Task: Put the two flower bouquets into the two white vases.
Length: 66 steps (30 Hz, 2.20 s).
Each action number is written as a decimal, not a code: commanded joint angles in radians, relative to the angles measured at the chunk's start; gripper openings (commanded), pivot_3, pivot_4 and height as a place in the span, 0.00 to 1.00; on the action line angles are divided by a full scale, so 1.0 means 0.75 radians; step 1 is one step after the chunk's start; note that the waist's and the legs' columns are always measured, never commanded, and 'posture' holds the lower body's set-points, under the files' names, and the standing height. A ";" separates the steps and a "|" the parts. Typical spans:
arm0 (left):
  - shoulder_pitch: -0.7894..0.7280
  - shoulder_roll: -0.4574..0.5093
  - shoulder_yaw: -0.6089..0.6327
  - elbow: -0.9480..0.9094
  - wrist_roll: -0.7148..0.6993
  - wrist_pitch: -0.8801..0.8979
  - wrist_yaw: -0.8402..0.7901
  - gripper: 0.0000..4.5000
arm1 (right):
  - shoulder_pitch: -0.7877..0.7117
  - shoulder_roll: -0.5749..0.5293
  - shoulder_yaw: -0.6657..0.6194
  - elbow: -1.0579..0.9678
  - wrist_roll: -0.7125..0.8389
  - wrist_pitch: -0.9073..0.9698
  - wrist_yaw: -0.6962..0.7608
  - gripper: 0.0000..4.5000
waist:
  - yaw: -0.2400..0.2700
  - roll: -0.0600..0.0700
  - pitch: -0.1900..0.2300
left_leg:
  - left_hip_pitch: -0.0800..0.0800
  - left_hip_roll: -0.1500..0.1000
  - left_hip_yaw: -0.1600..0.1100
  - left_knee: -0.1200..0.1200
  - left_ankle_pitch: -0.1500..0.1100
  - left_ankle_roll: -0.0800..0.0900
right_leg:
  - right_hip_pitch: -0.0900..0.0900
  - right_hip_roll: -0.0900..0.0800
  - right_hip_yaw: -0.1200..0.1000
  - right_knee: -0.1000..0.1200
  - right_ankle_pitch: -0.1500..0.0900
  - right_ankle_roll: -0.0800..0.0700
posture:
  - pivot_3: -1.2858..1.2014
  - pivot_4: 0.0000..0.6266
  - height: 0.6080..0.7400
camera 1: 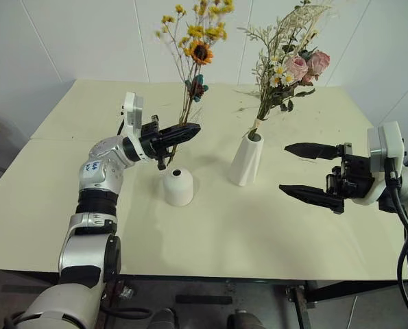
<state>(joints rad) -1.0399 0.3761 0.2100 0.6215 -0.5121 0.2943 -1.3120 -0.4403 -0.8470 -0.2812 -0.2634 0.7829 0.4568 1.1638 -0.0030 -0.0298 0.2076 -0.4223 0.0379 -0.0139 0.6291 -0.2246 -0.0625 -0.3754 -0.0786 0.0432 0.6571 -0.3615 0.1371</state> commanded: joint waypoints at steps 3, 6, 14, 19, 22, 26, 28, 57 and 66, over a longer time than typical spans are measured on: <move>0.030 0.010 0.051 -0.047 -0.083 0.027 -0.024 0.00 | 0.005 0.013 -0.016 -0.040 0.006 -0.024 -0.011 1.00 | -0.001 0.000 0.000 | 0.000 0.000 0.000 0.000 0.000 0.000 | 0.000 0.000 0.000 0.000 0.000 0.000 | 0.52 0.24 1.00; 0.032 -0.016 0.089 -0.023 -0.123 0.021 -0.005 0.00 | 0.012 0.021 -0.019 -0.049 0.006 -0.022 -0.018 1.00 | 0.001 0.000 0.000 | 0.000 0.000 0.000 0.000 0.000 0.000 | 0.000 0.000 0.000 0.000 0.000 0.000 | 0.52 0.24 1.00; 0.052 -0.065 0.107 0.010 -0.151 0.009 0.002 0.00 | 0.030 0.029 -0.028 -0.069 0.012 -0.021 -0.040 1.00 | 0.001 0.000 0.000 | 0.000 0.000 0.000 0.000 0.000 0.000 | 0.000 0.000 0.000 0.000 0.000 0.000 | 0.52 0.24 1.00; 0.055 -0.094 0.095 0.048 -0.137 -0.007 -0.005 0.00 | 0.028 0.029 -0.027 -0.065 0.011 -0.021 -0.046 1.00 | -0.001 0.000 0.000 | 0.000 0.000 0.000 0.000 0.000 0.000 | 0.000 0.000 0.000 0.000 0.000 0.000 | 0.52 0.24 1.00; 0.047 -0.108 0.094 0.083 -0.127 -0.034 -0.005 0.00 | 0.028 0.032 -0.025 -0.069 0.012 -0.020 -0.050 1.00 | 0.001 0.000 0.000 | 0.000 0.000 0.000 0.000 0.000 0.000 | 0.000 0.000 0.000 0.000 0.000 0.000 | 0.52 0.24 1.00; 0.028 -0.120 0.100 0.142 -0.120 -0.074 -0.006 0.00 | 0.032 0.031 -0.030 -0.073 0.014 -0.018 -0.053 1.00 | -0.001 0.000 0.000 | 0.000 0.000 0.000 0.000 0.000 0.000 | 0.000 0.000 0.000 0.000 0.000 0.000 | 0.52 0.24 1.00; 0.024 -0.122 0.094 0.168 -0.112 -0.095 -0.011 0.00 | 0.034 0.031 -0.032 -0.075 0.016 -0.016 -0.055 1.00 | 0.000 0.000 0.000 | 0.000 0.000 0.000 0.000 0.000 0.000 | 0.000 0.000 0.000 0.000 0.000 0.000 | 0.52 0.24 1.00; 0.034 -0.132 0.072 0.297 -0.047 -0.226 -0.037 0.00 | 0.061 0.026 -0.037 -0.099 0.027 -0.005 -0.080 1.00 | 0.001 0.000 0.000 | 0.000 0.000 0.000 0.000 0.000 0.000 | 0.000 0.000 0.000 0.000 0.000 0.000 | 0.52 0.24 1.00; 0.045 -0.127 0.074 0.324 -0.021 -0.259 -0.036 0.00 | 0.058 0.030 -0.032 -0.098 0.027 -0.006 -0.080 1.00 | 0.001 0.000 0.000 | 0.000 0.000 0.000 0.000 0.000 0.000 | 0.000 0.000 0.000 0.000 0.000 0.000 | 0.52 0.24 1.00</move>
<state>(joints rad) -1.0057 0.2719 0.2619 0.8756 -0.5299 0.1173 -1.3331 -0.3892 -0.8219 -0.2812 -0.3103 0.7811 0.4595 1.1067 -0.0025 -0.0298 0.2076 -0.4221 0.0378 -0.0140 0.6292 -0.2246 -0.0624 -0.3753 -0.0786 0.0431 0.6570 -0.3614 0.1371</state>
